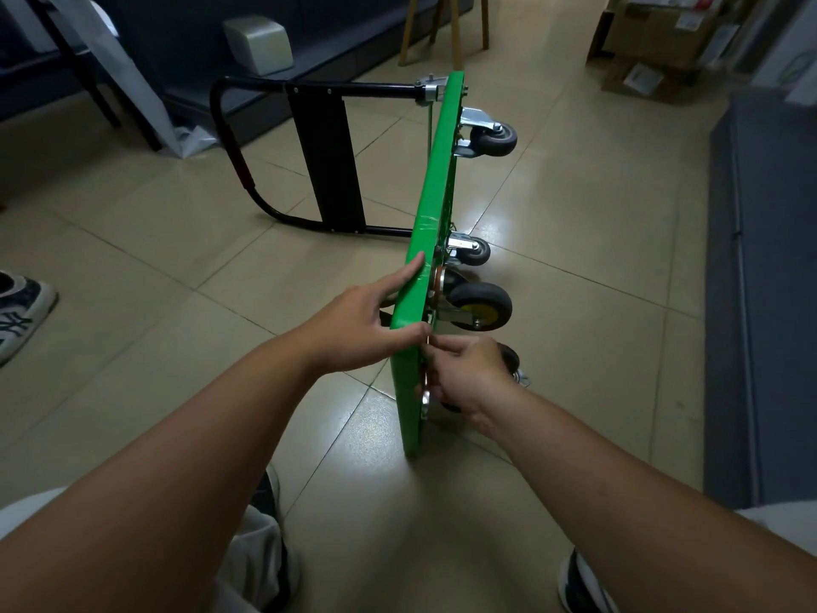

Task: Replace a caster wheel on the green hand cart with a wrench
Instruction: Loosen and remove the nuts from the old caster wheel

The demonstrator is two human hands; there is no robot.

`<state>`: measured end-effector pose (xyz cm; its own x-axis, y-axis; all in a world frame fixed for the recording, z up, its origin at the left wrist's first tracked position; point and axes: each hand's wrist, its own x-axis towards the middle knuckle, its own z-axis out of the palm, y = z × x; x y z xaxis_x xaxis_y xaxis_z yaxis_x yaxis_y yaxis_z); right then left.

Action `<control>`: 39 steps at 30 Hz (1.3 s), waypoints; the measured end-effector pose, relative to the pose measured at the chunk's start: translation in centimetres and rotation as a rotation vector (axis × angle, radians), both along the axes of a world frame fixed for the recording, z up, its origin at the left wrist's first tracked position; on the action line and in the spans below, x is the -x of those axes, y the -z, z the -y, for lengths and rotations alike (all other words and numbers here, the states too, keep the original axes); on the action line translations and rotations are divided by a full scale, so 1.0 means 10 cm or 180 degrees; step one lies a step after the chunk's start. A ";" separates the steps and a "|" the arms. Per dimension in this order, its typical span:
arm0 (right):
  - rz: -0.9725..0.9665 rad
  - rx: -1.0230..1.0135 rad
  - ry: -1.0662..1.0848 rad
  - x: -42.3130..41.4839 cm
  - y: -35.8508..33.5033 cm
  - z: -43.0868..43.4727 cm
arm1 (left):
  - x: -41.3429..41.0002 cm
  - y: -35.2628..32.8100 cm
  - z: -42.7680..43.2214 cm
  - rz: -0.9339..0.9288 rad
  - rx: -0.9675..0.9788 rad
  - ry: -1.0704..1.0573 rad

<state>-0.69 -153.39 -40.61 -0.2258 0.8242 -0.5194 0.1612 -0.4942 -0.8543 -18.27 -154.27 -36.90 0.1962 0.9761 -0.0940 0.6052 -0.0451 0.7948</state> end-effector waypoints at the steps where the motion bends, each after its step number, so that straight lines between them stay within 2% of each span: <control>1: 0.0019 -0.0136 0.0028 0.00 0.06 0.04 | 0.00 0.00 0.00 0.0028 0.0008 -0.0006; 9: 0.0424 -0.1373 -0.0224 -0.11 0.63 0.14 | 0.00 -0.01 -0.02 0.0287 0.0049 -0.0065; 12: 0.0749 -0.1737 -0.0264 -0.15 0.83 0.08 | 0.00 -0.01 -0.02 0.0343 0.0075 -0.0062; 18: 0.1042 -0.1963 -0.0450 -0.13 0.99 -0.13 | 0.00 0.01 -0.05 0.0325 0.0127 -0.0066; 24: 0.1092 -0.1578 -0.0695 -0.42 0.87 0.10 | -0.02 -0.03 -0.05 0.0287 0.0178 -0.0041; 33: -0.0239 0.0073 0.0136 -0.37 -0.04 0.11 | -0.04 -0.04 0.00 0.0239 0.0062 -0.0065; 36: -0.0336 0.0392 0.0307 -0.31 -0.11 0.06 | -0.03 -0.04 -0.01 0.0259 0.0058 -0.0069; 39: -0.0360 0.0435 0.0297 -0.26 -0.14 0.00 | -0.02 -0.03 -0.01 0.0257 0.0030 -0.0082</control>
<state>1.88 -153.38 -39.21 -0.2149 0.7678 -0.6035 0.0161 -0.6151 -0.7883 -18.04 -154.15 -36.62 0.1783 0.9800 -0.0881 0.5400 -0.0226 0.8413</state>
